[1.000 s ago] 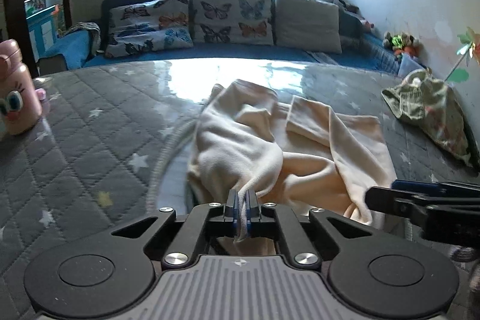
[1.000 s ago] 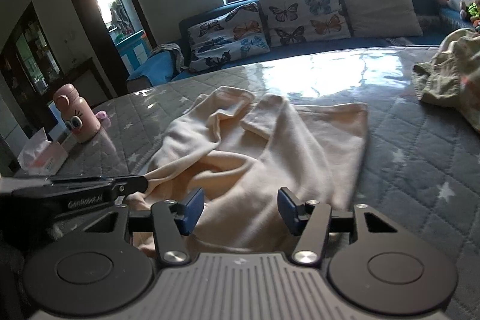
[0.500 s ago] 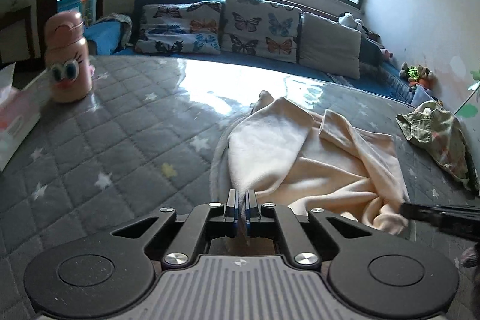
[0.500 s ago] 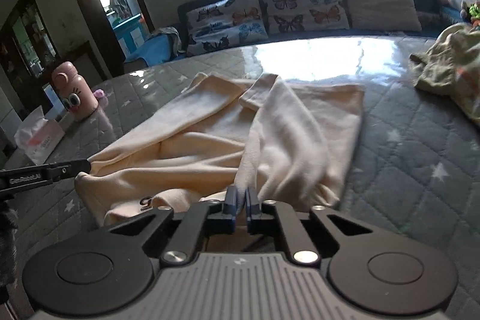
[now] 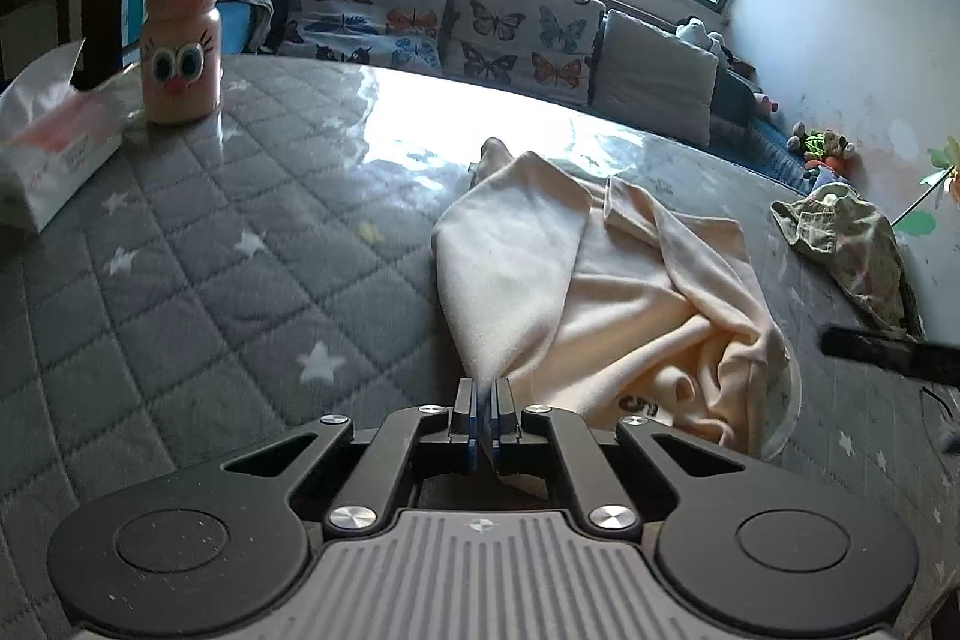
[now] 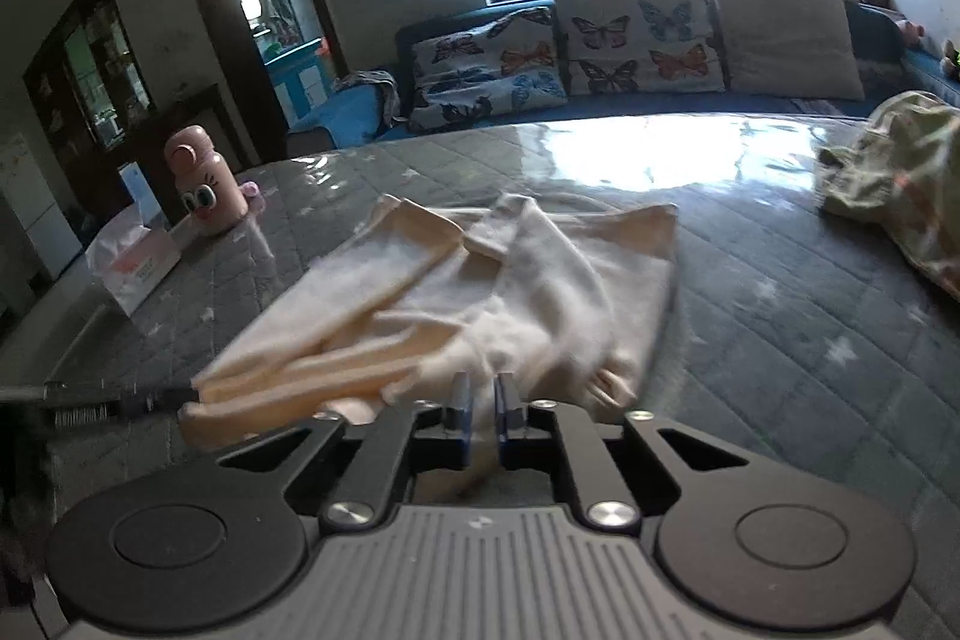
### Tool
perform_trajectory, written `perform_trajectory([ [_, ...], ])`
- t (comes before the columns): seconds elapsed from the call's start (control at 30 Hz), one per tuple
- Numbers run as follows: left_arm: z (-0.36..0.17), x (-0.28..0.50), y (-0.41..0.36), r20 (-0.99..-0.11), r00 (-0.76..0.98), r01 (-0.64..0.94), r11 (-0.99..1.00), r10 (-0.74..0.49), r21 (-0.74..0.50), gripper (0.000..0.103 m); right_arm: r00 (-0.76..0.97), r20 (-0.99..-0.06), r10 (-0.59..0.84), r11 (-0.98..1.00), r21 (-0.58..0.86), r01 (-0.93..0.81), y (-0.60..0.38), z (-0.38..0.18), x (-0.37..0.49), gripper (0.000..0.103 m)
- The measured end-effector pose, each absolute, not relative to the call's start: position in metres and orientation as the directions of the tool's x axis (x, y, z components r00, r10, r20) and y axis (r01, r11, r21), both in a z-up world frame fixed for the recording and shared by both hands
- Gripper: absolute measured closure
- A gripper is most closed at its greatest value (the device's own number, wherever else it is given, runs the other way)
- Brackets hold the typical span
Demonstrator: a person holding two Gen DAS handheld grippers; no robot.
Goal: Fold clothes
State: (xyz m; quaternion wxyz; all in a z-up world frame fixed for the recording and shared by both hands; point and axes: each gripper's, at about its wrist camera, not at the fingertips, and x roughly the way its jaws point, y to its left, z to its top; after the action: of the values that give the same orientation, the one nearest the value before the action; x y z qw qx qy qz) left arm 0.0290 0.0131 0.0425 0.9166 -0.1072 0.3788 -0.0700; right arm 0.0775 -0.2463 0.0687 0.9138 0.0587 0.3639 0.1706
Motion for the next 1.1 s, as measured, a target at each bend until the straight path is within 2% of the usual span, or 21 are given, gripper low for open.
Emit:
perform_trajectory([
  [0.03, 0.041, 0.027, 0.014, -0.681, 0.702, 0.042, 0.967, -0.206, -0.25, 0.101, 0.671, -0.648, 0.36, 0.933, 0.227, -0.281, -0.239, 0.067, 0.082, 0.065],
  [0.07, 0.041, 0.026, 0.016, -0.683, 0.702, 0.036, 0.968, -0.202, -0.25, 0.101, 0.666, -0.653, 0.36, 0.932, 0.217, -0.291, -0.231, 0.064, 0.088, 0.059],
  [0.17, 0.039, 0.024, 0.02, -0.687, 0.701, 0.013, 0.967, -0.189, -0.253, 0.101, 0.65, -0.681, 0.338, 0.936, 0.17, -0.309, -0.206, 0.05, 0.102, 0.058],
  [0.27, 0.039, 0.023, 0.026, -0.687, 0.703, 0.0, 0.966, -0.184, -0.258, 0.101, 0.637, -0.709, 0.303, 0.944, 0.135, -0.3, -0.195, 0.036, 0.11, 0.064],
  [0.3, 0.04, 0.023, 0.027, -0.686, 0.704, 0.002, 0.966, -0.185, -0.259, 0.101, 0.63, -0.715, 0.303, 0.945, 0.142, -0.293, -0.197, 0.033, 0.11, 0.072],
  [0.33, 0.042, 0.023, 0.027, -0.681, 0.708, 0.005, 0.966, -0.187, -0.26, 0.101, 0.623, -0.721, 0.305, 0.946, 0.152, -0.287, -0.2, 0.031, 0.109, 0.088],
  [0.37, 0.043, 0.022, 0.028, -0.676, 0.712, 0.008, 0.965, -0.189, -0.261, 0.101, 0.619, -0.723, 0.307, 0.946, 0.158, -0.284, -0.203, 0.031, 0.107, 0.092],
  [0.57, 0.057, 0.02, 0.007, -0.633, 0.725, 0.122, 0.955, -0.272, -0.271, 0.096, 0.646, -0.697, 0.312, 0.947, 0.176, -0.268, -0.23, 0.045, 0.081, 0.097],
  [0.6, 0.059, 0.019, -0.001, -0.626, 0.722, 0.156, 0.951, -0.295, -0.268, 0.094, 0.648, -0.693, 0.317, 0.946, 0.184, -0.266, -0.235, 0.048, 0.077, 0.097],
  [0.7, 0.059, 0.015, -0.027, -0.615, 0.707, 0.258, 0.937, -0.349, -0.236, 0.076, 0.652, -0.682, 0.331, 0.942, 0.206, -0.264, -0.246, 0.055, 0.064, 0.097],
  [0.87, 0.048, 0.015, -0.063, -0.627, 0.674, 0.385, 0.91, -0.391, -0.154, 0.069, 0.639, -0.678, 0.362, 0.932, 0.242, -0.27, -0.257, 0.057, 0.042, 0.098],
  [1.1, 0.03, 0.02, -0.066, -0.664, 0.667, 0.353, 0.928, -0.337, -0.116, 0.065, 0.608, -0.703, 0.369, 0.928, 0.24, -0.286, -0.262, 0.049, 0.026, 0.099],
])
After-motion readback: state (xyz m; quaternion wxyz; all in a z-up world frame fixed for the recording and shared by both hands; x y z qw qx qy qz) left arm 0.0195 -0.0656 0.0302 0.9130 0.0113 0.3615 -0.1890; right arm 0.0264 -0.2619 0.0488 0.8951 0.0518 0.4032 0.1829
